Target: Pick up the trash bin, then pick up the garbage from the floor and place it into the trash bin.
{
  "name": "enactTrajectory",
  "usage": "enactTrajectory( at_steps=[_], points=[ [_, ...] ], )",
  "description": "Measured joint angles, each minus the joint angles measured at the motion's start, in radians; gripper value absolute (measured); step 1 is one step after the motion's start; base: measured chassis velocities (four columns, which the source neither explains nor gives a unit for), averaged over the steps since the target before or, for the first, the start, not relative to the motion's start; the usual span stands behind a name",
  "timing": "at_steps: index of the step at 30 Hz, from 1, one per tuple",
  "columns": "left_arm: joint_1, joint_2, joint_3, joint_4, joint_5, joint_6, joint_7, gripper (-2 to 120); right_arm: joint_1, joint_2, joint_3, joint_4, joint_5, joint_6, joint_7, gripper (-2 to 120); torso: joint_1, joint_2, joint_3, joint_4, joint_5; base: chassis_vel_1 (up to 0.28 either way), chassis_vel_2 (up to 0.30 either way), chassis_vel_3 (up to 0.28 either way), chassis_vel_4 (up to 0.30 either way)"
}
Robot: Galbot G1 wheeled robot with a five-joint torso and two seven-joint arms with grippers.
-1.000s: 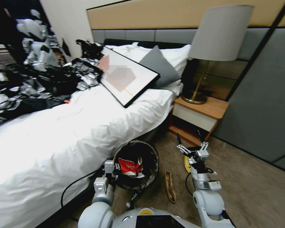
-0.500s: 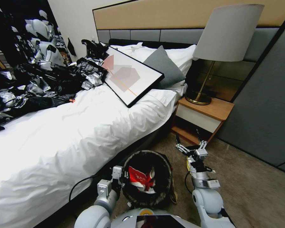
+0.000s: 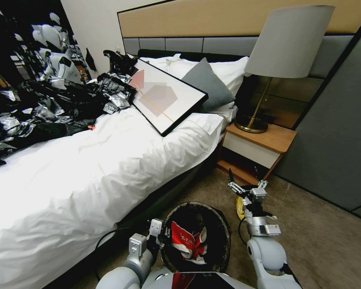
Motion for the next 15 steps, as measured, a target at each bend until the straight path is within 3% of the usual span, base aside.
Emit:
enactTrajectory(
  at_steps=[6,15],
  points=[
    [-0.008,-0.010,-0.008,0.002,-0.001,-0.002,-0.001,0,0.049,-0.024,0.007,-0.079,0.046,-0.113,0.006,100,0.000,0.000,0.000,0.0001,0.0002,0.000,0.000,0.000,0.000],
    [-0.021,-0.019,-0.027,0.005,-0.008,-0.004,-0.001,0,0.082,-0.039,0.010,-0.175,0.064,-0.143,-0.008,100,0.000,0.000,0.000,0.0000,-0.0001,0.000,0.000,0.000,0.000]
  ],
)
